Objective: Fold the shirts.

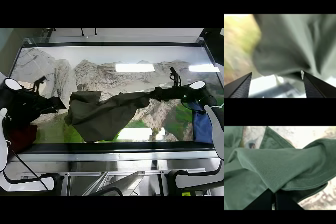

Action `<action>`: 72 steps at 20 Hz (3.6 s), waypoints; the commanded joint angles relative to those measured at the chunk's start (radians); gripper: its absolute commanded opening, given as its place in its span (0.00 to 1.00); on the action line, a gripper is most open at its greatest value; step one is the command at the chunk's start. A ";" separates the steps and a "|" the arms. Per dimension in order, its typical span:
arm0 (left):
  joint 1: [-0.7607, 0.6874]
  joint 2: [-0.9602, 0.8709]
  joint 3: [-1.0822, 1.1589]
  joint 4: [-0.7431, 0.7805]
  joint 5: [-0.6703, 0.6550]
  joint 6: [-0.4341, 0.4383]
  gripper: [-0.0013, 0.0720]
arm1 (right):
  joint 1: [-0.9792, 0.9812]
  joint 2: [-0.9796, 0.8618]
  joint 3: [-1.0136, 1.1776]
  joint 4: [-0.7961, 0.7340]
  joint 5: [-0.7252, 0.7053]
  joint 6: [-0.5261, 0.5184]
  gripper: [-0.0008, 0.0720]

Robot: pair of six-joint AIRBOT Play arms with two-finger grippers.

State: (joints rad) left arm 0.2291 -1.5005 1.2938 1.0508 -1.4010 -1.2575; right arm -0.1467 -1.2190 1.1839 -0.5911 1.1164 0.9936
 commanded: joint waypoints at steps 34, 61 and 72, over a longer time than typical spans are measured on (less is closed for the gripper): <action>0.077 0.626 0.867 -0.187 -0.035 0.019 0.03 | -0.032 0.645 0.593 -0.101 0.019 -0.046 0.04; -0.146 -0.403 0.713 0.126 -0.141 -0.127 0.98 | -0.089 -0.220 0.316 -0.098 -0.084 -0.074 0.36; 0.024 0.100 -0.297 0.124 -0.031 -0.065 0.98 | -0.460 -0.114 0.162 -0.244 0.274 -0.052 0.36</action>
State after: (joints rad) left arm 0.2226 -1.5028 1.2522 1.1774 -1.5330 -1.3525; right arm -0.5247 -1.3388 1.4097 -0.8177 1.3384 0.9424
